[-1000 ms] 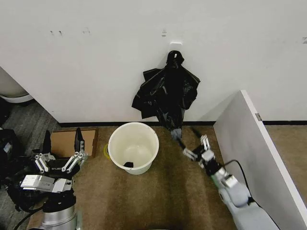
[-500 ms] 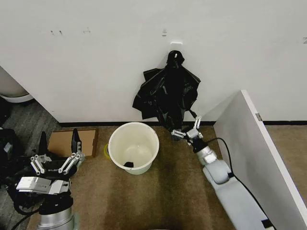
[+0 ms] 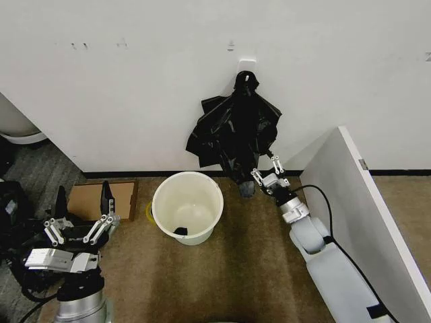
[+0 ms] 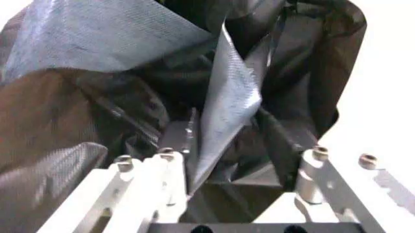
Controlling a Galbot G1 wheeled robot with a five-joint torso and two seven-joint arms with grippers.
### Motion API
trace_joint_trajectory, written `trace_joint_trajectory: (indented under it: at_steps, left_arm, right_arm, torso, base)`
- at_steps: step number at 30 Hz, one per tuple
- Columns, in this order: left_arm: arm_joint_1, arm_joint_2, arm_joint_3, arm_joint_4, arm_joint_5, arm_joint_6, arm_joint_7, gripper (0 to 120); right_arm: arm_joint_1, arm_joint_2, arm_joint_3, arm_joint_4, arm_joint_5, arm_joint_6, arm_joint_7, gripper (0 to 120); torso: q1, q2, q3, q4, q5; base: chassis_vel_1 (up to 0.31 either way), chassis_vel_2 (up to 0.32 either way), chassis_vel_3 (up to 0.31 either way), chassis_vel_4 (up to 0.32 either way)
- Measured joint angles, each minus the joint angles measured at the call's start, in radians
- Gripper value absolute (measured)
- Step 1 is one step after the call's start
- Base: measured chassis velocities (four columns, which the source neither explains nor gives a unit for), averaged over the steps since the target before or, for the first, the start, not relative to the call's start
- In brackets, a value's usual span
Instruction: Place the garbage bag over the trash bin.
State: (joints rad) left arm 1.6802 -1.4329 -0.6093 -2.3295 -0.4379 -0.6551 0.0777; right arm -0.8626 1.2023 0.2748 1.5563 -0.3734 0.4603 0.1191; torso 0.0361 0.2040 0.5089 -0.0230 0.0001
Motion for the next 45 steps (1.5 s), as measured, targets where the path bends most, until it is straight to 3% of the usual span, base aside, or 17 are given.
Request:
trace_joint_trajectory:
  at_steps: [7, 11, 16, 18, 22, 26, 27, 28, 29, 30, 34, 35, 36, 40, 42, 44, 45]
  left_arm:
    - [0.002, 0.006, 0.002, -0.002, 0.007, -0.001, 0.000, 100]
    - [-0.006, 0.032, -0.002, 0.005, 0.017, -0.001, 0.003, 100]
    - [-0.076, 0.136, 0.002, 0.073, 0.042, 0.031, 0.033, 100]
    - [-0.099, 0.160, 0.010, 0.089, 0.041, 0.044, 0.037, 100]
    - [-0.198, 0.293, 0.040, 0.167, 0.021, 0.086, 0.043, 100]
    - [-0.233, 0.372, 0.052, 0.201, 0.007, 0.102, 0.043, 100]
    - [-0.267, 0.434, 0.068, 0.228, -0.010, 0.120, 0.043, 100]
    - [-0.267, 0.434, 0.068, 0.228, -0.010, 0.120, 0.043, 100]
    - [-0.316, 0.510, 0.089, 0.256, -0.037, 0.143, 0.043, 100]
    - [-0.356, 0.560, 0.104, 0.276, -0.061, 0.154, 0.044, 100]
    - [-0.544, 0.684, 0.198, 0.356, -0.150, 0.162, 0.068, 100]
    - [-0.544, 0.684, 0.198, 0.356, -0.150, 0.162, 0.068, 100]
    - [-0.618, 0.710, 0.240, 0.386, -0.174, 0.162, 0.076, 100]
    - [-0.847, 0.759, 0.458, 0.481, -0.255, 0.159, 0.138, 100]
    - [-0.956, 0.759, 0.578, 0.525, -0.283, 0.157, 0.182, 100]
    - [-0.978, 0.758, 0.599, 0.534, -0.288, 0.156, 0.195, 100]
    - [-1.042, 0.750, 0.653, 0.565, -0.300, 0.155, 0.242, 100]
  right_arm:
    - [-0.016, 0.001, -0.004, 0.063, 0.122, -0.006, 0.023, 0]
    - [-0.047, 0.001, -0.016, 0.127, 0.247, -0.036, 0.022, 0]
    - [-0.096, 0.004, -0.029, 0.231, 0.480, -0.069, -0.012, 0]
    - [-0.099, 0.005, -0.033, 0.241, 0.513, -0.069, -0.021, 0]
    - [-0.096, 0.011, -0.058, 0.250, 0.619, -0.046, -0.066, 0]
    - [-0.083, 0.019, -0.082, 0.246, 0.659, -0.041, -0.081, 0]
    - [-0.078, 0.023, -0.093, 0.244, 0.687, -0.037, -0.089, 0]
    - [-0.078, 0.023, -0.093, 0.244, 0.687, -0.037, -0.089, 0]
    - [-0.073, 0.029, -0.101, 0.240, 0.712, -0.034, -0.097, 0]
    - [-0.068, 0.035, -0.105, 0.233, 0.725, -0.029, -0.102, 0]
    - [-0.052, 0.057, -0.114, 0.198, 0.732, -0.010, -0.122, 0]
    - [-0.052, 0.057, -0.114, 0.198, 0.732, -0.010, -0.122, 0]
    - [-0.051, 0.059, -0.114, 0.194, 0.732, -0.007, -0.124, 0]
    - [-0.051, 0.070, -0.108, 0.188, 0.730, -0.004, -0.128, 0]
    - [-0.050, 0.076, -0.103, 0.184, 0.727, -0.004, -0.130, 0]
    - [-0.049, 0.078, -0.102, 0.183, 0.727, -0.004, -0.130, 0]
    - [-0.048, 0.082, -0.099, 0.181, 0.725, -0.003, -0.131, 0]
  torso:
    - [0.000, 0.000, 0.000, 0.0002, -0.0001]
    - [0.000, 0.000, 0.000, 0.0001, 0.0000]
    - [0.000, 0.000, 0.000, 0.0001, -0.0004]
    - [0.000, 0.000, 0.000, -0.0001, -0.0005]
    - [0.000, 0.000, 0.000, -0.0008, -0.0010]
    - [0.000, 0.000, 0.000, 0.0005, 0.0000]
    - [0.000, 0.000, 0.000, 0.0005, -0.0004]
    - [0.000, 0.000, 0.000, 0.0005, -0.0004]
    - [0.000, 0.000, 0.000, -0.0003, -0.0010]
    - [0.000, 0.000, 0.000, 0.0005, -0.0007]
    - [0.000, 0.000, 0.000, 0.0003, -0.0007]
    - [0.000, 0.000, 0.000, 0.0003, -0.0007]
    - [0.000, 0.000, 0.000, -0.0003, -0.0009]
    - [0.000, 0.000, 0.000, -0.0001, -0.0005]
    - [0.000, 0.000, 0.000, 0.0001, -0.0006]
    - [0.000, 0.000, 0.000, 0.0001, -0.0003]
    - [0.000, 0.000, 0.000, 0.0001, 0.0000]
  base:
    - [0.000, 0.000, 0.000, 0.000]
    - [0.000, 0.000, 0.000, 0.000]
    - [0.000, 0.000, 0.000, 0.000]
    - [0.000, 0.000, 0.000, 0.000]
    - [0.000, 0.000, 0.000, 0.000]
    - [0.000, 0.000, 0.000, 0.000]
    - [0.000, 0.000, 0.000, 0.000]
    - [0.000, 0.000, 0.000, 0.000]
    - [0.000, 0.000, 0.000, 0.000]
    - [0.000, 0.000, 0.000, 0.000]
    - [0.000, 0.000, 0.000, 0.000]
    - [0.000, 0.000, 0.000, 0.000]
    - [0.000, 0.000, 0.000, 0.000]
    - [0.000, 0.000, 0.000, 0.000]
    - [0.000, 0.000, 0.000, 0.000]
    - [0.000, 0.000, 0.000, 0.000]
    - [0.000, 0.000, 0.000, 0.000]
